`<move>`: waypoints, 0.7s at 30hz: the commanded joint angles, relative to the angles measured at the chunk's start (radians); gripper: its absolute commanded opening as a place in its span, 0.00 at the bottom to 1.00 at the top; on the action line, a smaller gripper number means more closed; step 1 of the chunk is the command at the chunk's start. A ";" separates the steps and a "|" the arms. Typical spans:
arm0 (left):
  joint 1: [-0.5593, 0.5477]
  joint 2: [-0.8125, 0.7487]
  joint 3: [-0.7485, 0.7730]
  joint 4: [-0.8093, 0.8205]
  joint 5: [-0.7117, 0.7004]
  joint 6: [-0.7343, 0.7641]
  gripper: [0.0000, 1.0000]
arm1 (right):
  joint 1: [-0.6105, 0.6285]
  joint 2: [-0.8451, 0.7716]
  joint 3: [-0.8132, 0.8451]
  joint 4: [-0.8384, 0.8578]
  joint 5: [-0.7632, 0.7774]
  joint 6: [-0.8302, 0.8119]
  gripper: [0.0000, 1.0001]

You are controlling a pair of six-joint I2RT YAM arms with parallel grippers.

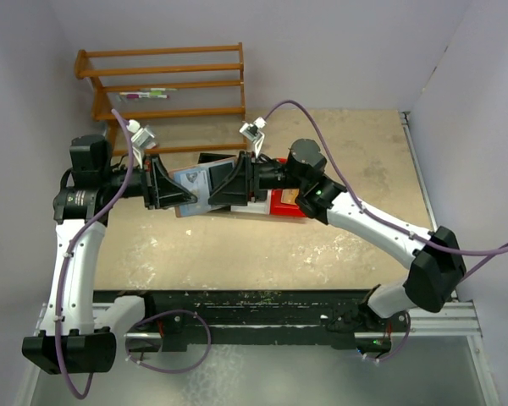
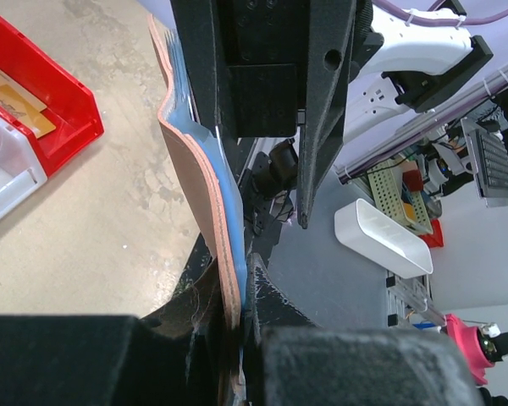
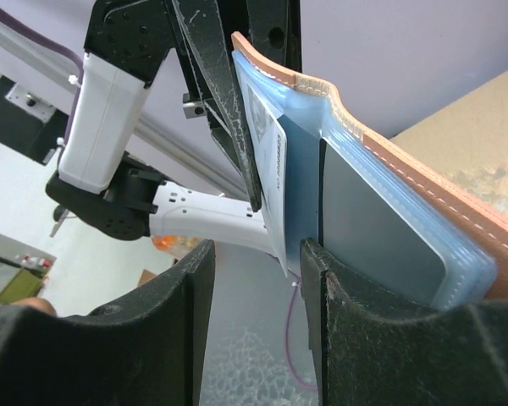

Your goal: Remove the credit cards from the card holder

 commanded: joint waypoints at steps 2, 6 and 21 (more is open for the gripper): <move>-0.013 -0.032 0.042 0.040 0.129 -0.017 0.04 | -0.008 -0.051 0.041 -0.146 0.133 -0.142 0.49; -0.013 -0.032 0.045 0.056 0.111 -0.040 0.04 | -0.008 -0.057 0.071 -0.218 0.188 -0.192 0.48; -0.013 -0.050 0.017 0.105 0.141 -0.082 0.09 | -0.004 0.037 0.045 0.164 0.081 0.061 0.29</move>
